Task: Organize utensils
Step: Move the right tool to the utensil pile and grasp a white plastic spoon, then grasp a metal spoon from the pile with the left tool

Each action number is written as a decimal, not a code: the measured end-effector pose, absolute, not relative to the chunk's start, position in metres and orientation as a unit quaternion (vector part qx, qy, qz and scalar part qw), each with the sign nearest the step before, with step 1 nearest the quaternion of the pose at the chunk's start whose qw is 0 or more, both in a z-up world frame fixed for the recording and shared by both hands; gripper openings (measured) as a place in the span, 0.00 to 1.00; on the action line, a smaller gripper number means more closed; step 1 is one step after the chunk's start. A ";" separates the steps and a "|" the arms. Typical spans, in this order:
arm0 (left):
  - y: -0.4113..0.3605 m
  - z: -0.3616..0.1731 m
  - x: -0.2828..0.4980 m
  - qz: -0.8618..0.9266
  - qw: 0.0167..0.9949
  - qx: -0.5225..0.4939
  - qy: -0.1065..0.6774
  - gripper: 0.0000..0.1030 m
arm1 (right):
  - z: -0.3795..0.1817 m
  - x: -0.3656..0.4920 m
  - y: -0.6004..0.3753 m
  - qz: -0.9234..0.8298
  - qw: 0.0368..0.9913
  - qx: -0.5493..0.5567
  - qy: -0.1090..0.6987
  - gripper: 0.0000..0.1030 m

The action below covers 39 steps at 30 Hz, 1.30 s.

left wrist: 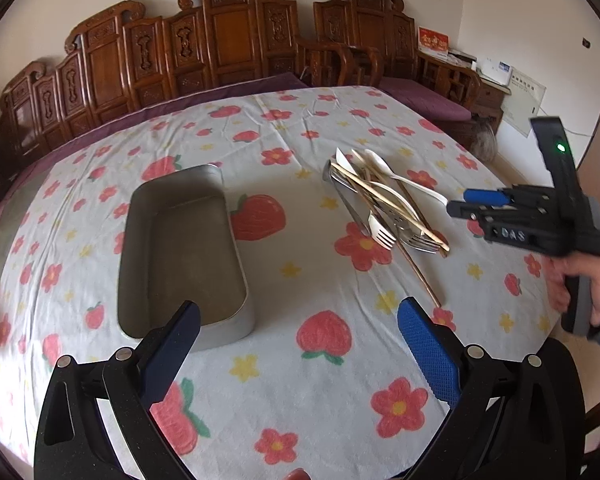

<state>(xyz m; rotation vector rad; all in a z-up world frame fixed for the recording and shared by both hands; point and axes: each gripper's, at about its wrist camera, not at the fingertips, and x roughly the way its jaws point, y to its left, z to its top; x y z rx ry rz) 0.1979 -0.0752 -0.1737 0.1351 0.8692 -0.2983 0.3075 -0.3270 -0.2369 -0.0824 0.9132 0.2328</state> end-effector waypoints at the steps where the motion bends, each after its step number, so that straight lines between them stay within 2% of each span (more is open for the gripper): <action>1: -0.079 -0.176 0.202 -0.145 0.892 0.067 0.422 0.93 | -0.239 0.315 -0.329 0.109 0.889 -0.043 0.443 0.43; 13: -0.099 -0.193 0.246 -0.163 0.872 0.061 0.458 0.93 | -0.277 0.402 -0.346 0.104 0.861 -0.041 0.497 0.43; 18: -0.103 -0.194 0.255 -0.159 0.869 0.065 0.464 0.93 | -0.280 0.416 -0.334 0.124 0.854 -0.060 0.501 0.38; 22: -0.112 -0.197 0.262 -0.159 0.867 0.077 0.466 0.93 | -0.286 0.426 -0.318 0.131 0.841 -0.098 0.516 0.28; 26: -0.120 -0.199 0.269 -0.162 0.864 0.080 0.470 0.93 | -0.284 0.426 -0.324 0.136 0.843 -0.071 0.516 0.10; 28: -0.124 -0.202 0.273 -0.162 0.863 0.081 0.472 0.93 | -0.282 0.419 -0.328 0.140 0.846 -0.058 0.511 0.05; 36: -0.139 -0.216 0.297 -0.168 0.857 0.069 0.483 0.92 | -0.258 0.373 -0.349 0.128 0.864 -0.003 0.487 0.04; 39: -0.146 -0.220 0.309 -0.169 0.854 0.066 0.488 0.80 | -0.253 0.355 -0.353 0.118 0.868 0.000 0.482 0.04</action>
